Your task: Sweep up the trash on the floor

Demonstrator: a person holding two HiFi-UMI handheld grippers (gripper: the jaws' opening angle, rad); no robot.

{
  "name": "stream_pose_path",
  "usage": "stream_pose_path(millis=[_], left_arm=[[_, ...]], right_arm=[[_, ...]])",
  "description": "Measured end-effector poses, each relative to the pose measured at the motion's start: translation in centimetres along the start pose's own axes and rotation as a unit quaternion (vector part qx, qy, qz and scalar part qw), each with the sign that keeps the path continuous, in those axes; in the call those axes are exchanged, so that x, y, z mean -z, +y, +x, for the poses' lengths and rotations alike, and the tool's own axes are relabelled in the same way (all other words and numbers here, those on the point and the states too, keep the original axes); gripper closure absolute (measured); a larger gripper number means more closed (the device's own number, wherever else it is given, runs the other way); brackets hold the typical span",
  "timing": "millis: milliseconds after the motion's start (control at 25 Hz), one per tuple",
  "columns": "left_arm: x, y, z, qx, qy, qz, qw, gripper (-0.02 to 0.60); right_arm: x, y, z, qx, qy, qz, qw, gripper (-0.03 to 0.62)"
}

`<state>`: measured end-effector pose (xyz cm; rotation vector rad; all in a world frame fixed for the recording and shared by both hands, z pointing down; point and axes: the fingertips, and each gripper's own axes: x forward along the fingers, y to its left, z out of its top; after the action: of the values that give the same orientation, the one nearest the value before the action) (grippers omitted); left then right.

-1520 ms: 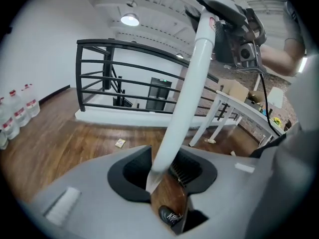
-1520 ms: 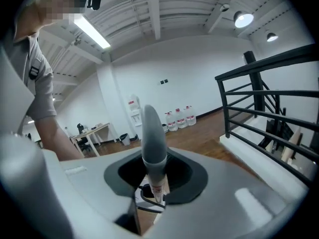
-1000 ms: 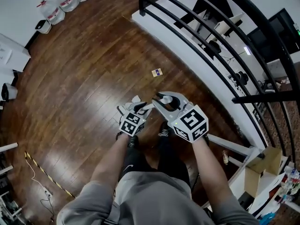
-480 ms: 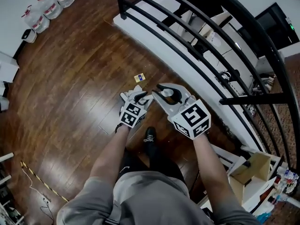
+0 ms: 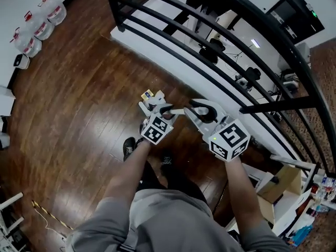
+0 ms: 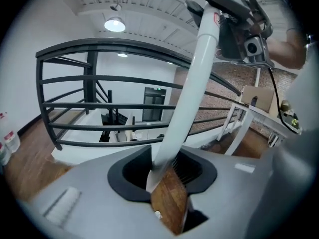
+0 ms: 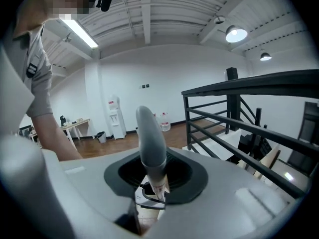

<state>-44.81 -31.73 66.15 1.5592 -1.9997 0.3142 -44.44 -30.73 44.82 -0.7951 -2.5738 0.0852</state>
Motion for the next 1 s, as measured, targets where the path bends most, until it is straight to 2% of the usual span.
stream_pose_path(millis=[120, 200, 280, 400, 480, 640, 720, 840, 1000], left_arm=[[-1.7, -2.6, 0.2, 0.058, 0.014, 0.044, 0.9973, 0.463], [-2.5, -4.4, 0.2, 0.105, 0.024, 0.069, 0.9917, 0.466], [-3.6, -6.1, 0.0, 0.156, 0.026, 0.091, 0.9832, 0.468], [-5.0, -8.2, -1.1, 0.231, 0.027, 0.127, 0.9642, 0.469], [-5.0, -10.1, -2.0, 0.281, 0.032, 0.152, 0.947, 0.469], [-4.6, -13.1, -3.9, 0.379, 0.048, 0.217, 0.898, 0.466], [-3.9, -14.8, -4.9, 0.412, 0.058, 0.23, 0.8797, 0.465], [-3.1, -17.6, -5.6, 0.448, 0.061, 0.246, 0.857, 0.459], [-0.1, -21.5, -7.0, 0.499, 0.072, 0.29, 0.8135, 0.457]], right_arm=[[-0.8, -1.5, -3.0, 0.053, -0.026, 0.04, 0.997, 0.516], [-1.2, -2.2, -5.0, 0.1, -0.048, 0.072, 0.991, 0.516], [-2.0, -2.6, -6.8, 0.151, -0.07, 0.098, 0.981, 0.514], [-3.2, -1.9, -8.8, 0.236, -0.095, 0.121, 0.959, 0.516], [-3.4, -0.4, -10.2, 0.288, -0.109, 0.131, 0.942, 0.516], [-3.6, 2.8, -12.3, 0.391, -0.136, 0.143, 0.899, 0.516], [-3.1, 4.6, -13.3, 0.426, -0.143, 0.149, 0.881, 0.516], [-1.8, 6.7, -15.3, 0.471, -0.152, 0.156, 0.855, 0.516], [1.1, 10.5, -17.4, 0.526, -0.159, 0.172, 0.818, 0.516]])
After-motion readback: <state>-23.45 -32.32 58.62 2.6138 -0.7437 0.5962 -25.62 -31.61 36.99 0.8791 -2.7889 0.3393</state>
